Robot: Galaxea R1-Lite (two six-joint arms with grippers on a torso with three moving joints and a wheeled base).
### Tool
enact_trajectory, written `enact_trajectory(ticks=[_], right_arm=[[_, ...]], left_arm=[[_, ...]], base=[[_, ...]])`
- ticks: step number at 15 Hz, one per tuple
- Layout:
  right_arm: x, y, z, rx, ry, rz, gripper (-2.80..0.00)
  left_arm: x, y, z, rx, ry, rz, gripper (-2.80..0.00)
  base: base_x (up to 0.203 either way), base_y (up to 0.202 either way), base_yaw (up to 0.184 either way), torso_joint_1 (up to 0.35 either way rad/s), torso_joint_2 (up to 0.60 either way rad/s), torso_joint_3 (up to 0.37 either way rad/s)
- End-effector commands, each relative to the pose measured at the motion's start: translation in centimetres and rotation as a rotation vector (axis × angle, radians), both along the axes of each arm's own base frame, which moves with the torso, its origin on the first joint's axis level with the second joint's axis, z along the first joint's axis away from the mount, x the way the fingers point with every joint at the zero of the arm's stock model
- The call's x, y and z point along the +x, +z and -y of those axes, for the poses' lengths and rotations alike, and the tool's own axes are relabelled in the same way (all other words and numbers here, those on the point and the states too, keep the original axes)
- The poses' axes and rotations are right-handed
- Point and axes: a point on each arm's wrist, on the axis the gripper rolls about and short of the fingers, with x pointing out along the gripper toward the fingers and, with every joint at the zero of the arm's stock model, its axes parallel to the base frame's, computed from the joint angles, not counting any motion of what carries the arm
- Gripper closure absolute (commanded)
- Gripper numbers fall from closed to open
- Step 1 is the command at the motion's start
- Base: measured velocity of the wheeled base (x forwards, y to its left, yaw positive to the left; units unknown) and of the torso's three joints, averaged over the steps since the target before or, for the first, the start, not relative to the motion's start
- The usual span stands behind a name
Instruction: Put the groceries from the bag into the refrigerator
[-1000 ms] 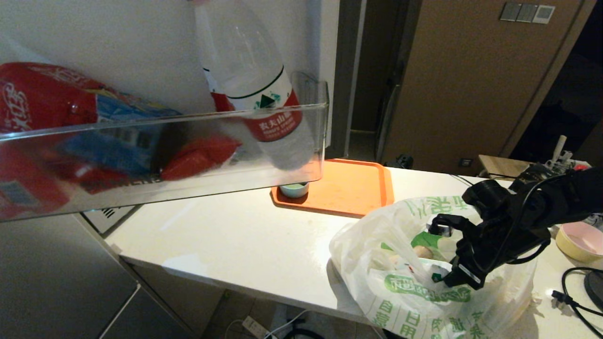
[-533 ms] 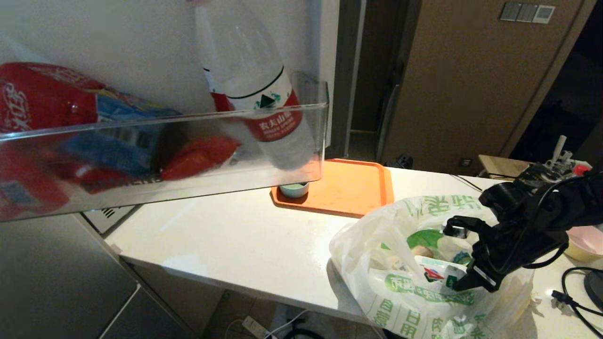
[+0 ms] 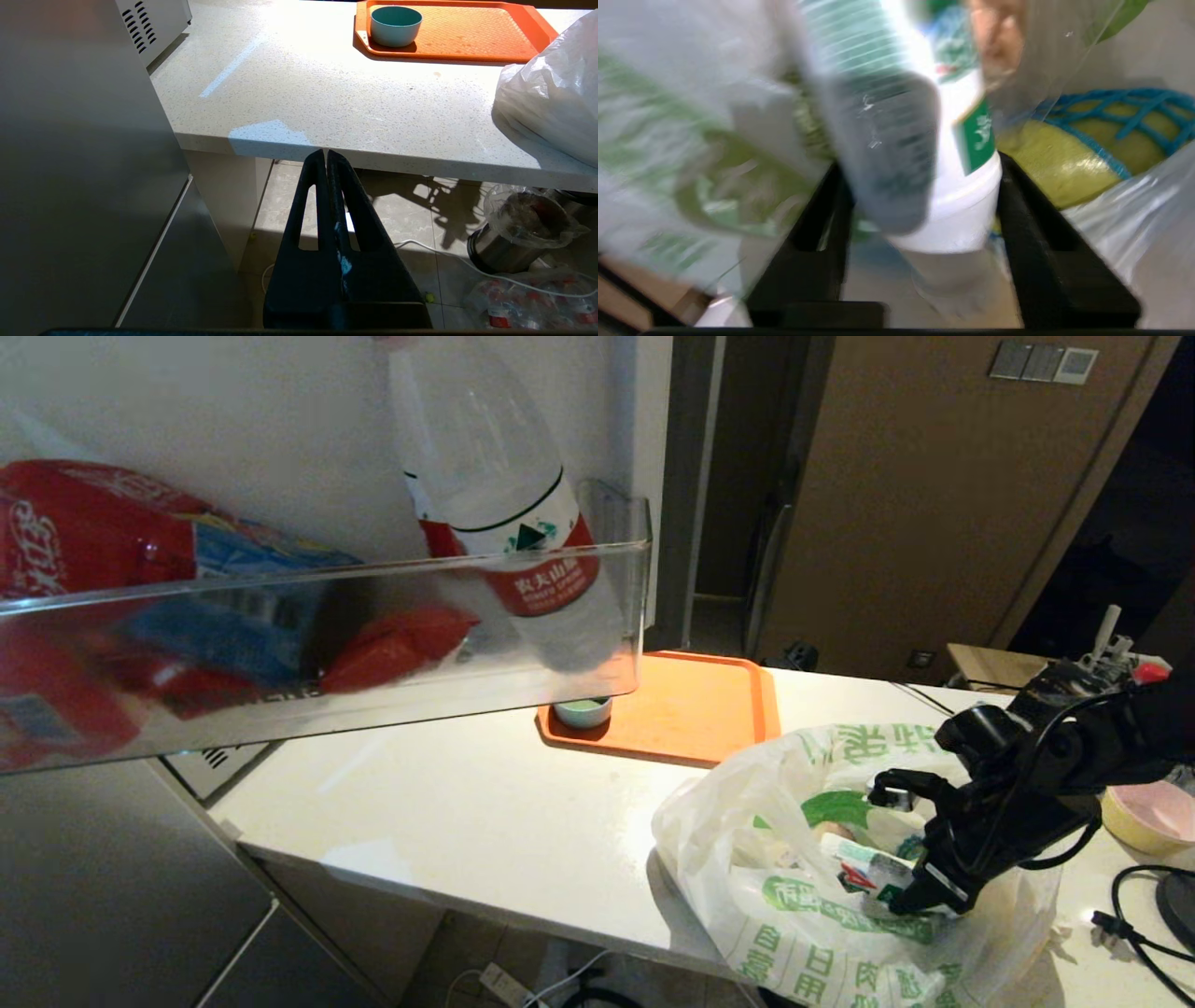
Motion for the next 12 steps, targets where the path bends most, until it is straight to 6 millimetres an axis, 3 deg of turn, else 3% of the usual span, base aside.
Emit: enact_trajectory(ticks=[1, 12], right_arm=[[0.4, -0.4, 0.0, 0.000, 0.006, -0.008, -2.80], [1.3, 0.6, -0.9, -0.037, 0.084, 0.057, -2.80]], left_arm=[[0.0, 0.0, 0.0, 0.000, 0.001, -0.001, 0.00], [0.0, 0.0, 0.0, 0.000, 0.001, -0.003, 0.00]], base=[[0.000, 0.000, 0.000, 0.000, 0.00, 0.000], [0.000, 0.000, 0.000, 0.000, 0.00, 0.000]])
